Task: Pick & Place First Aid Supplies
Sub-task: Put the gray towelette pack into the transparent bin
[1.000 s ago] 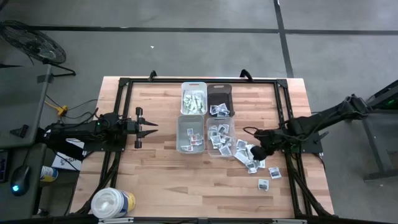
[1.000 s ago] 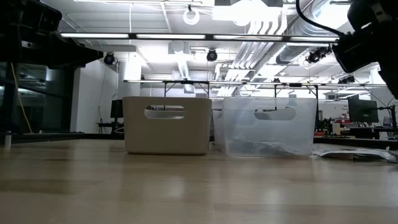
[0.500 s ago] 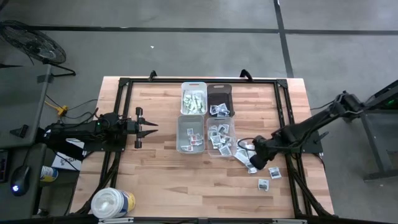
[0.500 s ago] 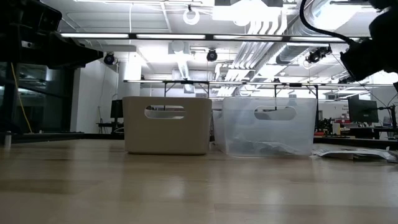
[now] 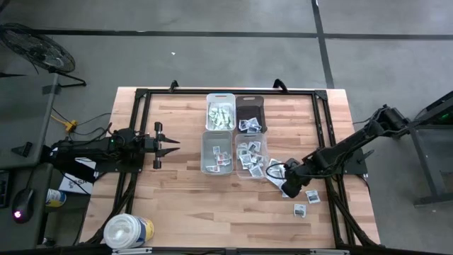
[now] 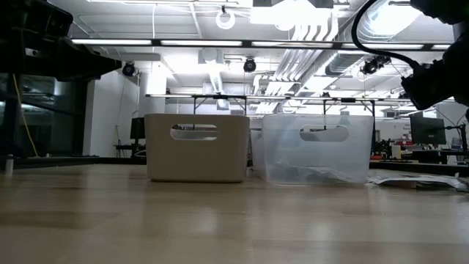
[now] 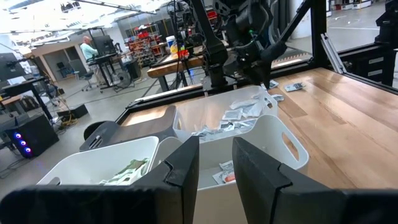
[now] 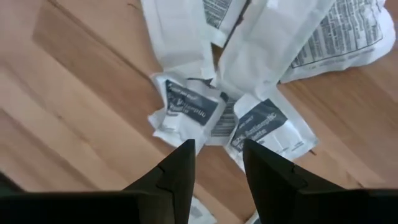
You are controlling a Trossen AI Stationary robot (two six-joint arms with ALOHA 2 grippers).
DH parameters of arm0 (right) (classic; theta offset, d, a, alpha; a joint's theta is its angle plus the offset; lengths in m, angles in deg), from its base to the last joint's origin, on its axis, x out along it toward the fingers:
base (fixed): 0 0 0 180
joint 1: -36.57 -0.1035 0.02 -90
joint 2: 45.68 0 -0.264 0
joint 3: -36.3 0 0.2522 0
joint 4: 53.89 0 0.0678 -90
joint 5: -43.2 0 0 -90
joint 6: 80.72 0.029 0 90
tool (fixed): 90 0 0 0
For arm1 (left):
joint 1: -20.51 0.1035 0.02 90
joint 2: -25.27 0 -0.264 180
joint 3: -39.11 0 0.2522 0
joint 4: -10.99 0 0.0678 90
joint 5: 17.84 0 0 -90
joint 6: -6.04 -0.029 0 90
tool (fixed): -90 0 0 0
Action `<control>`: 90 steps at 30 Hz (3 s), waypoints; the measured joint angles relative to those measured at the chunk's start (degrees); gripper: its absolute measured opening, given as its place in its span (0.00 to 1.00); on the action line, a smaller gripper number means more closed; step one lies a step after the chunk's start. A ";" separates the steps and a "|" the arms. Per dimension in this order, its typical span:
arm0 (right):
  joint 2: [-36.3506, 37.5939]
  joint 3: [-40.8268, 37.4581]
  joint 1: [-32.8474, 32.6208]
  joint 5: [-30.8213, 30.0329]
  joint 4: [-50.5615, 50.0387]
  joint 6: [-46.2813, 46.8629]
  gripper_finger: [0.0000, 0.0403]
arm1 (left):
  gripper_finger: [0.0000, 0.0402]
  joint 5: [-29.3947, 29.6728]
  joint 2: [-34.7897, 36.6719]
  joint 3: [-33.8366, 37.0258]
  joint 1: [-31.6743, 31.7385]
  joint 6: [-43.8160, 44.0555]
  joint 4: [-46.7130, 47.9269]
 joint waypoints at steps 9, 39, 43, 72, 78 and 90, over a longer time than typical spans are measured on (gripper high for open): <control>-3.80 0.00 0.00 -0.86 1.00 -1.00 0.32 | 0.24 0.00 0.00 0.00 0.00 0.02 -0.02; -3.78 0.14 -0.02 2.05 0.11 -1.89 0.00 | 0.24 0.01 -0.01 0.00 0.00 0.01 -0.02; -1.46 2.70 -0.42 2.13 -3.80 -2.00 0.00 | 0.24 0.00 0.00 0.00 0.00 0.01 -0.01; 4.23 14.88 -5.29 -18.36 -7.64 -76.29 0.00 | 0.24 0.00 -0.02 0.00 -0.02 0.00 -0.02; 2.65 14.88 -1.27 -20.53 -4.70 -91.08 0.00 | 0.24 0.00 -0.01 0.00 -0.01 0.01 -0.02; -4.34 14.88 12.21 -15.67 7.56 -101.09 0.00 | 0.24 0.00 0.00 0.00 -0.02 0.00 -0.02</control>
